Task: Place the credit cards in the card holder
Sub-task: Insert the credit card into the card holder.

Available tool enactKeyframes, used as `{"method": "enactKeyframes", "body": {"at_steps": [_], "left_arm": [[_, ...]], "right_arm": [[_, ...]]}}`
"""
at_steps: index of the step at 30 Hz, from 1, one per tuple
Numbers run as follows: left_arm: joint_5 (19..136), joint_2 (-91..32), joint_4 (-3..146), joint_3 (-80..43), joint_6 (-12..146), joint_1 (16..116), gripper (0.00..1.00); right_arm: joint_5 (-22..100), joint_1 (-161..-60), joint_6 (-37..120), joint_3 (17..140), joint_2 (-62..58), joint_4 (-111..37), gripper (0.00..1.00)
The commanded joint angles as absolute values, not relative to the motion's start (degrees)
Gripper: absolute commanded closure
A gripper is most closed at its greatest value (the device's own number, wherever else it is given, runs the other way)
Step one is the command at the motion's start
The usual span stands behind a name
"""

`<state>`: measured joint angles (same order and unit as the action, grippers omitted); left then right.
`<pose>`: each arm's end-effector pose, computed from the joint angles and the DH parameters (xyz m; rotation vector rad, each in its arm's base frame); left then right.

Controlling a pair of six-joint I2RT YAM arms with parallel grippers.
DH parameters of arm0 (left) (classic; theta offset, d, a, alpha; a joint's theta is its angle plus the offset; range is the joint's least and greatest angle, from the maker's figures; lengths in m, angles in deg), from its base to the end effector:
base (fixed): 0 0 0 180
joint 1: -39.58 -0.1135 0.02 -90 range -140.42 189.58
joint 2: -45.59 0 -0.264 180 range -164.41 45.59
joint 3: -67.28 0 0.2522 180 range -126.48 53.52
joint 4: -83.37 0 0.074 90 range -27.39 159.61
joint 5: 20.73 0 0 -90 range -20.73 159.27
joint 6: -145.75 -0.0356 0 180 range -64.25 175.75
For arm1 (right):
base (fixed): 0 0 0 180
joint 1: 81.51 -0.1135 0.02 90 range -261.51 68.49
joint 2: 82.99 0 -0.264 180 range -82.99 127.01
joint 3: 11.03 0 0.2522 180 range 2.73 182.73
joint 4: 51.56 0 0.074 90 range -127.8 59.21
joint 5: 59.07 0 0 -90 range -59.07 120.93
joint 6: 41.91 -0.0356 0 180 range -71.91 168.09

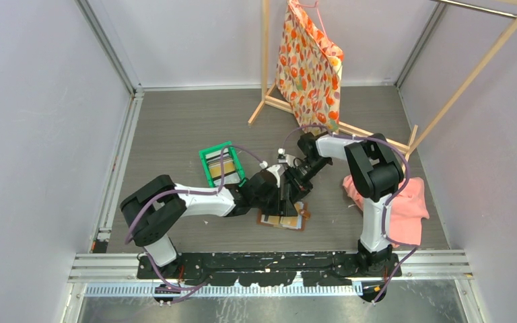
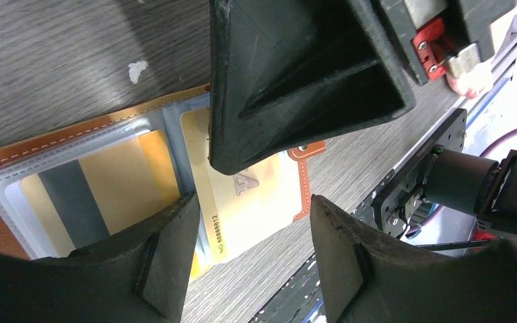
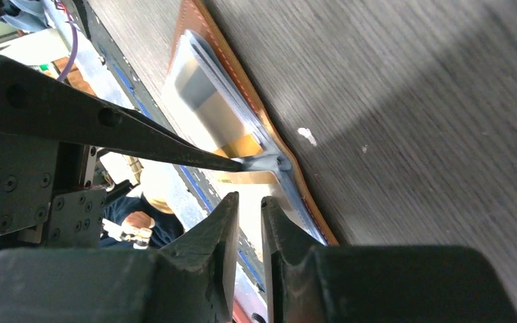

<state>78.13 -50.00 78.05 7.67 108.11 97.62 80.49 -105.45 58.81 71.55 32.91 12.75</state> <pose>0.1710 -0.2844 0.1560 0.2174 2.5635 -1.0692 0.2935 0.1600 0.1162 0.7156 -2.5688 -1.2018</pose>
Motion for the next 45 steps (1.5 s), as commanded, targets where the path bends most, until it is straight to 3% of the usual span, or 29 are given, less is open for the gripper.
{"method": "enactKeyframes", "body": {"at_steps": [1, 17, 24, 27, 30, 33, 37, 45], "left_arm": [[79.1, -50.4, 80.5, 8.2, 108.4, 97.6, 0.38], [72.0, -36.3, 90.0, 16.7, 101.7, 97.6, 0.36], [65.1, -26.8, 103.6, 27.5, 93.2, 97.5, 0.37], [65.6, -26.9, 112.3, 32.2, 93.8, 96.7, 0.25], [71.0, -28.5, 112.7, 31.9, 93.3, 95.6, 0.22], [73.0, -30.6, 112.8, 31.1, 92.6, 95.6, 0.3], [73.8, -34.4, 116.7, 31.5, 93.0, 95.5, 0.51], [75.1, -44.6, 120.3, 30.4, 96.9, 95.6, 0.75]], "right_arm": [[81.1, -105.3, 64.0, 74.8, 29.0, 16.7, 0.74], [68.1, -104.2, 73.3, 67.9, 12.2, 16.4, 0.7], [69.5, -106.1, 94.3, 56.7, -1.2, 9.6, 0.67], [68.4, -109.3, 98.7, 52.5, -6.4, 2.6, 0.56], [66.7, -113.5, 99.2, 52.6, -6.1, 0.1, 0.55], [64.1, -116.9, 97.3, 52.7, -3.6, -2.6, 0.58], [61.5, -118.9, 93.7, 50.6, -2.2, -7.1, 0.61], [56.5, -122.2, 94.4, 51.0, 1.1, -6.1, 0.62]]}}
